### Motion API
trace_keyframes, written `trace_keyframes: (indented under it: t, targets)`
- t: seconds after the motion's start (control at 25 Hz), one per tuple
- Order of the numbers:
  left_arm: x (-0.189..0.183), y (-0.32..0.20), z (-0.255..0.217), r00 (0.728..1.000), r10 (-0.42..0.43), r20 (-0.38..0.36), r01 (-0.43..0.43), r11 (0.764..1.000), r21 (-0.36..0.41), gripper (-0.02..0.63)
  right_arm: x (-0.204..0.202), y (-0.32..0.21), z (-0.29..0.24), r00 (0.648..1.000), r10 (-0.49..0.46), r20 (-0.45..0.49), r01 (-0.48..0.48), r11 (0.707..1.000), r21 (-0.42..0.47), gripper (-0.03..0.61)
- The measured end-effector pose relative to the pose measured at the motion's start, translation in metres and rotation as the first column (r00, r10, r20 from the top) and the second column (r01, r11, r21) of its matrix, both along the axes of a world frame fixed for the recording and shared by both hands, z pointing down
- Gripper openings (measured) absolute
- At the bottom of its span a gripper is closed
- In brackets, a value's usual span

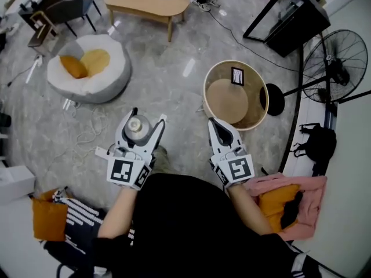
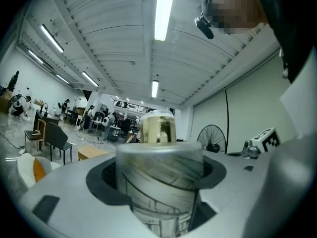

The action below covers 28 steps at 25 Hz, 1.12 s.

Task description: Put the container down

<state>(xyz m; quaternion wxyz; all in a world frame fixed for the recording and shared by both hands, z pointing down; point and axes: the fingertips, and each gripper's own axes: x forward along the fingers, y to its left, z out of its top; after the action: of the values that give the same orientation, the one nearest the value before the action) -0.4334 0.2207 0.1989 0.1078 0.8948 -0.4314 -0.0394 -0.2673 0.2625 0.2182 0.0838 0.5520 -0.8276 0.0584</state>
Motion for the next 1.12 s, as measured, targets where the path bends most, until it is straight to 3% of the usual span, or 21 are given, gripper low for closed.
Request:
trace_keyframes:
  t: [0.16, 0.4, 0.56, 0.72, 0.92, 1.12]
  targets:
    - [-0.024, -0.061, -0.004, 0.997, 0.066, 0.03, -0.067, 0.998, 0.021, 0.35, -0.033, -0.07, -0.024, 0.996, 0.014, -0.087, -0.015, 1.0, -0.005, 0.021]
    - [-0.06, -0.137, 0.003, 0.993, 0.12, 0.013, -0.121, 0.993, 0.009, 0.35, -0.056, -0.155, -0.014, 0.996, 0.075, -0.04, -0.076, 0.997, -0.013, 0.021]
    - [-0.076, -0.168, 0.008, 0.986, 0.168, 0.01, -0.168, 0.986, -0.007, 0.35, -0.066, -0.183, -0.005, 0.973, 0.112, -0.203, -0.119, 0.993, -0.021, 0.021]
    - [-0.095, -0.196, 0.012, 0.991, 0.132, -0.007, -0.132, 0.991, -0.012, 0.35, -0.079, -0.201, 0.003, 0.963, 0.083, -0.256, -0.096, 0.994, -0.042, 0.021]
    - [-0.099, -0.22, 0.012, 0.995, 0.091, -0.042, -0.092, 0.995, -0.031, 0.35, -0.071, -0.223, 0.017, 0.966, 0.072, -0.247, -0.09, 0.994, -0.063, 0.021]
    - [-0.085, -0.261, 0.009, 0.996, 0.086, -0.008, -0.086, 0.996, -0.001, 0.35, -0.049, -0.271, 0.024, 0.97, 0.074, -0.231, -0.088, 0.995, -0.051, 0.021]
